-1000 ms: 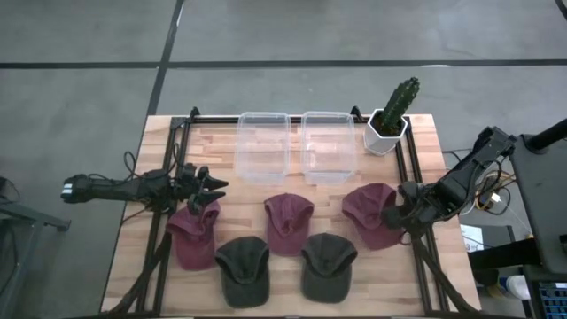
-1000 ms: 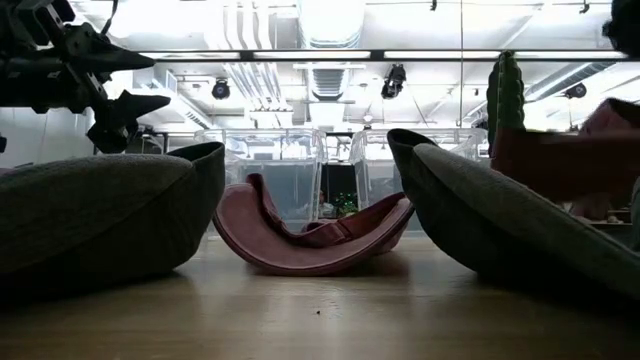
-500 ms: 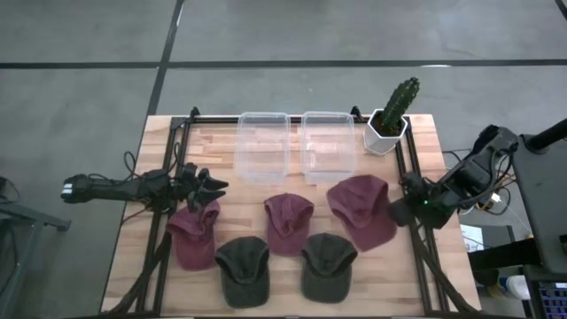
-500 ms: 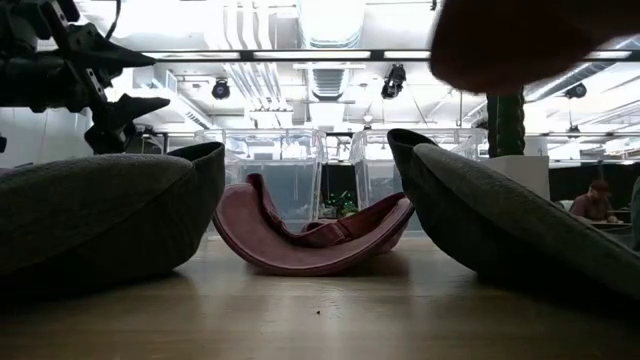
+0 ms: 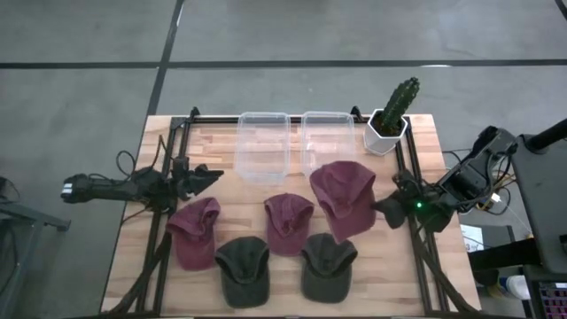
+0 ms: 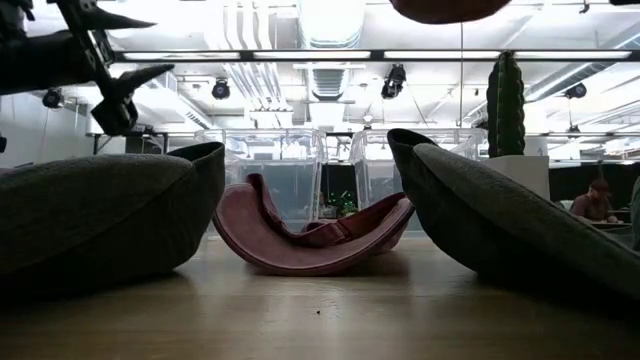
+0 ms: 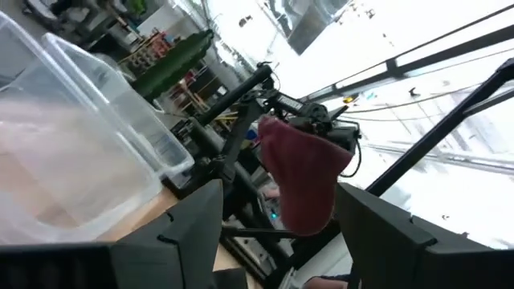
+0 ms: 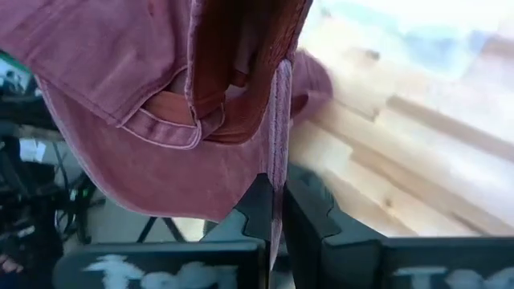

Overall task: Pick & Place hat
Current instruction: Put the right red cap into the left transparent bin

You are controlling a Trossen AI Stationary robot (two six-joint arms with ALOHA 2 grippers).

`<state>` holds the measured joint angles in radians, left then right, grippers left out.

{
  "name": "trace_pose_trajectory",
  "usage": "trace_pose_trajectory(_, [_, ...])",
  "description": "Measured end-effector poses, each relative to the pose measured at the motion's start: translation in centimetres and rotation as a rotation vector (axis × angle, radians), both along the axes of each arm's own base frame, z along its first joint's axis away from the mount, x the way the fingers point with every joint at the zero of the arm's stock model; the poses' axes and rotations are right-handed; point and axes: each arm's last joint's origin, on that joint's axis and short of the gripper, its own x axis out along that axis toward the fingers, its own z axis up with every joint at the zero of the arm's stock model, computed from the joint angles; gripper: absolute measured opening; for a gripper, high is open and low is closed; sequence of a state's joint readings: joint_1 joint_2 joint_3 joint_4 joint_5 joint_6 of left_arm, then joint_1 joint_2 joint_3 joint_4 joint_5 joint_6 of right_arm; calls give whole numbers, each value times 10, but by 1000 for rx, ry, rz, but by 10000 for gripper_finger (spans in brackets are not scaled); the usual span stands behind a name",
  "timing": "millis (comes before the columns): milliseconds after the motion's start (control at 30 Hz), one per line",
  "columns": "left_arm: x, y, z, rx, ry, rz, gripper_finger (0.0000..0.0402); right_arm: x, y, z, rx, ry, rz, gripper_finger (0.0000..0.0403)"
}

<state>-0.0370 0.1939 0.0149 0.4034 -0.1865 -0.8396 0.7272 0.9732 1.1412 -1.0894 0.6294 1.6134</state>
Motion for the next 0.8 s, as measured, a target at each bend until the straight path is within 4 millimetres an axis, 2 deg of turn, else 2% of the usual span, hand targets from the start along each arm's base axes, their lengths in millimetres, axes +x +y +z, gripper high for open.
trace_pose_trajectory(167, [5,0,20,30,11,7,234,7,0,1,-73,-66,-64,13])
trace_pose_trajectory(300, [18,-1,40,95,52,18,234,16,-2,3,-123,-103,-90,13])
trace_pose_trajectory(500, [49,-3,76,217,115,6,234,37,-10,7,-227,-155,-127,13])
trace_pose_trajectory(633, [71,-4,97,293,149,15,234,48,-21,8,-311,-150,-173,13])
trace_pose_trajectory(700, [82,-4,100,316,198,8,234,51,-26,7,-348,-139,-204,13])
trace_pose_trajectory(800, [95,-5,121,337,182,15,234,56,-34,6,-395,-118,-245,13])
